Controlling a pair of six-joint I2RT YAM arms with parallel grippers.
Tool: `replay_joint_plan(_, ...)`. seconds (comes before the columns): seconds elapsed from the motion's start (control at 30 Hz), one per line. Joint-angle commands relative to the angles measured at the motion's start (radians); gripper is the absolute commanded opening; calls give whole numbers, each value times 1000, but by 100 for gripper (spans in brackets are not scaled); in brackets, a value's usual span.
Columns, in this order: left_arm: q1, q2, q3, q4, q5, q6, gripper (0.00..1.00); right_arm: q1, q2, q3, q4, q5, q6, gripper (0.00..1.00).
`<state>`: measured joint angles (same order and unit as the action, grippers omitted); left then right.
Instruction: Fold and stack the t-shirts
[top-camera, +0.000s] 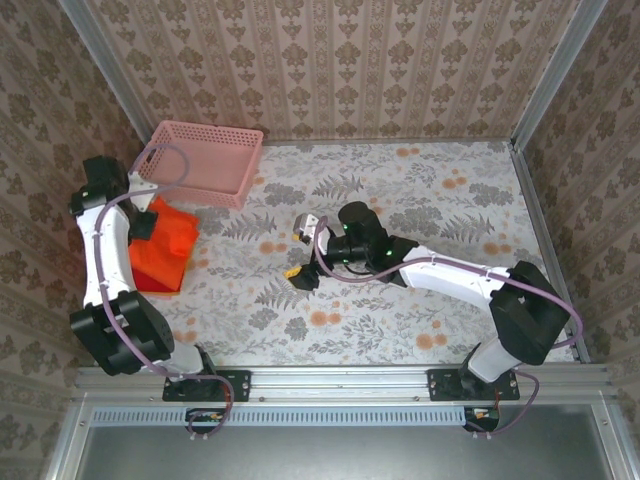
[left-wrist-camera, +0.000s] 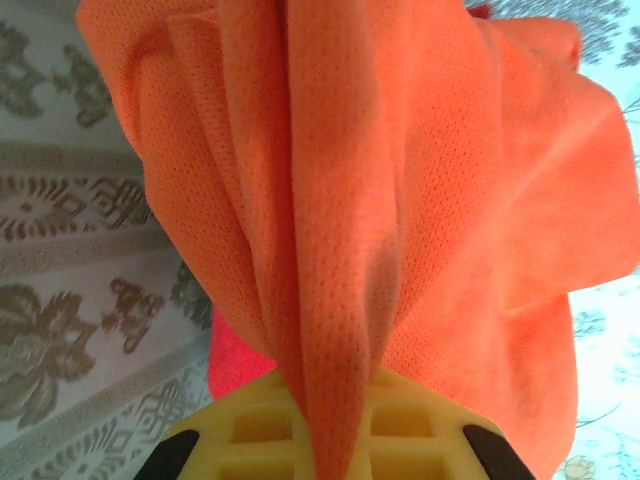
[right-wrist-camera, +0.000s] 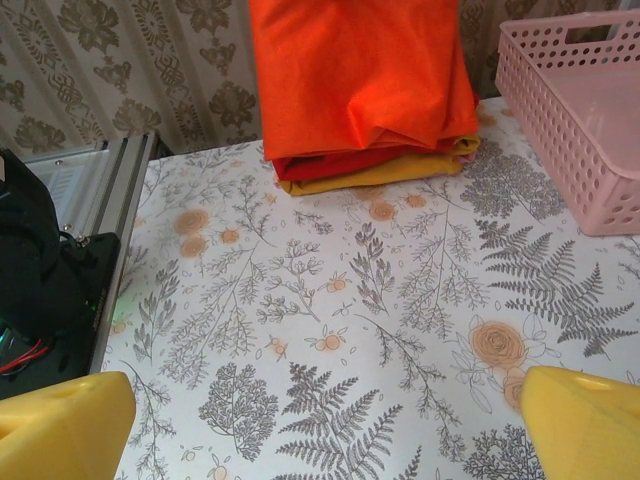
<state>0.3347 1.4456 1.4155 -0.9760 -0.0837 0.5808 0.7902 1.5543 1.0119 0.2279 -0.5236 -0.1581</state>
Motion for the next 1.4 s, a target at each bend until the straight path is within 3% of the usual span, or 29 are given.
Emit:
replay_joint_plan(0.0, 14, 2, 38, -9, -43, 10, 0, 9, 19, 40, -25, 3, -9, 100)
replay_joint_plan(0.43, 40, 190, 49, 122, -161, -24, 0, 14, 57, 47, -38, -1, 2, 100)
replay_joint_plan(0.77, 41, 279, 66, 164, -181, -58, 0, 15, 64, 42, -59, 17, -9, 100)
replay_joint_plan(0.83, 41, 288, 75, 167, -182, -77, 29, 14, 64, 43, -61, 15, -9, 100)
replay_joint_plan(0.97, 39, 293, 115, 123, -112, -144, 56, 15, 61, 43, -65, 19, -9, 100)
replay_joint_plan(1.13, 16, 248, 112, 136, -85, -259, 99, 13, 55, 43, -70, 33, -7, 100)
replay_joint_plan(1.37, 16, 161, -11, 321, 191, -535, 100, 13, 59, 44, -78, 16, 12, 100)
